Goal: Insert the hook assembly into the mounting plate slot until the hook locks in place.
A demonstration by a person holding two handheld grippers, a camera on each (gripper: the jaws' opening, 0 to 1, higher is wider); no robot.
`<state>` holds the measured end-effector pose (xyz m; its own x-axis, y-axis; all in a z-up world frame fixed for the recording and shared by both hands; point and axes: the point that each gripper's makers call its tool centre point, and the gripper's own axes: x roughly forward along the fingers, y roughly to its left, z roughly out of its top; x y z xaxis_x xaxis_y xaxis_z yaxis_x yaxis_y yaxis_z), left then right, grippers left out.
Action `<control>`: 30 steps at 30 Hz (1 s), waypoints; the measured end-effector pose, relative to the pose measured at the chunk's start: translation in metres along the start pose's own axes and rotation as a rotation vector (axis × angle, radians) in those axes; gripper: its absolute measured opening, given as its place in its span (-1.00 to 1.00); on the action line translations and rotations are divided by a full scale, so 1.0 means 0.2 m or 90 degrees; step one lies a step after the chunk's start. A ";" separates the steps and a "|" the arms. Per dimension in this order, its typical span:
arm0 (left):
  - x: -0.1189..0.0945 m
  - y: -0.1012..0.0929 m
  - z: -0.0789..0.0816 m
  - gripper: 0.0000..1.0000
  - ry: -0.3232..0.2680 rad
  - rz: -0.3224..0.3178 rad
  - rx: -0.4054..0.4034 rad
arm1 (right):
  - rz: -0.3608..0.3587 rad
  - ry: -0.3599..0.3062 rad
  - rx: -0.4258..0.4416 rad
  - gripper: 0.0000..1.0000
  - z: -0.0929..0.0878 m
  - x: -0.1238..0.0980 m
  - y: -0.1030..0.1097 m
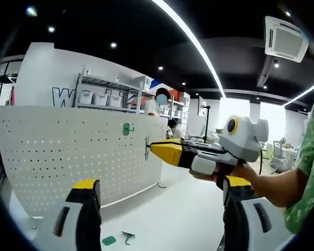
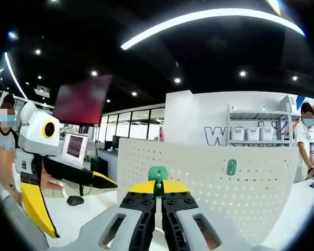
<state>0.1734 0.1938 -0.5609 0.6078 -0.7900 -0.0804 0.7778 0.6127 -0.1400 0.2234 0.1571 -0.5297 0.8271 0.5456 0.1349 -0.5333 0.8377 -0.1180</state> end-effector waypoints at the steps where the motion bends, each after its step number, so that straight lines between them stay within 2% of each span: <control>1: 0.00 0.00 -0.01 1.00 0.001 0.001 -0.001 | -0.003 0.005 -0.002 -0.98 -0.02 0.01 -0.01; 13: -0.04 0.00 -0.08 1.00 0.016 0.005 -0.013 | -0.037 0.029 -0.016 -0.99 -0.14 0.10 -0.11; 25: -0.05 0.00 -0.12 0.99 0.032 0.009 -0.016 | -0.098 0.020 -0.016 -0.99 -0.18 0.22 -0.26; 30: -0.05 0.01 -0.13 0.98 0.036 0.009 -0.019 | -0.123 0.010 -0.016 -0.99 -0.17 0.26 -0.32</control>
<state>0.1650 0.2018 -0.5870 0.6078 -0.7819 -0.1388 0.7638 0.6234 -0.1671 0.3068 0.1317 -0.5489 0.9166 0.3737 0.1420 -0.3595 0.9259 -0.1159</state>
